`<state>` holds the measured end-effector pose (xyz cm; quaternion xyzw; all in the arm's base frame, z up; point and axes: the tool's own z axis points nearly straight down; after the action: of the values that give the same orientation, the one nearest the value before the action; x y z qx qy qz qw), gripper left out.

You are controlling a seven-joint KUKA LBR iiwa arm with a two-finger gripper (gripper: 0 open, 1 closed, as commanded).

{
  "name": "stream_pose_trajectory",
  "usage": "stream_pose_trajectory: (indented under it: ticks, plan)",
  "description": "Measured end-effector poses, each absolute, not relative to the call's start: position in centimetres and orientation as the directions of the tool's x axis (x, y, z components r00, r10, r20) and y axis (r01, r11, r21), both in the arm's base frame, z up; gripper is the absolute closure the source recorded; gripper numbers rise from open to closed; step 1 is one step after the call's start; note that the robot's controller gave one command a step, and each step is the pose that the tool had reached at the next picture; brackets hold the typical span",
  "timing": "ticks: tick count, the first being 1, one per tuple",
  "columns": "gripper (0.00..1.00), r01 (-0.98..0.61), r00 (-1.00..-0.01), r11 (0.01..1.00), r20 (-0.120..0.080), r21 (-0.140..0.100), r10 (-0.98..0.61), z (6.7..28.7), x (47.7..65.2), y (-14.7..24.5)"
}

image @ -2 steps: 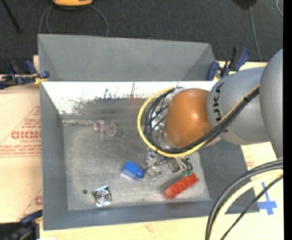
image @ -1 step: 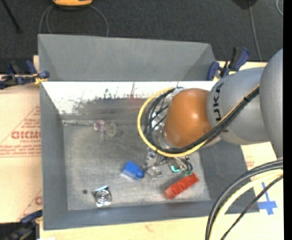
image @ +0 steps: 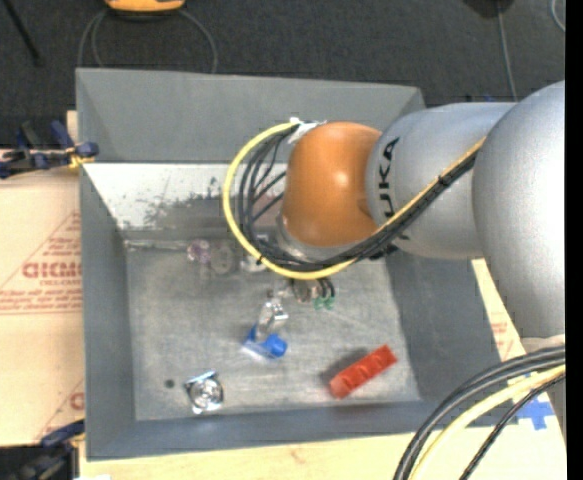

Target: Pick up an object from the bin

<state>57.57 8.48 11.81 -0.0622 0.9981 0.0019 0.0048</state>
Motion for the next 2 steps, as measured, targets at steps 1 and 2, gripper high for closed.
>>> stream_pose_trajectory:
  ticks: [1,2]
  plan:
    - [0.0,-0.154,-0.988,0.988,-0.009,0.001,-0.154,7.92,50.89,5.01]
    - [0.0,-0.148,-0.989,0.989,-0.005,0.0,-0.148,7.57,51.23,5.31]
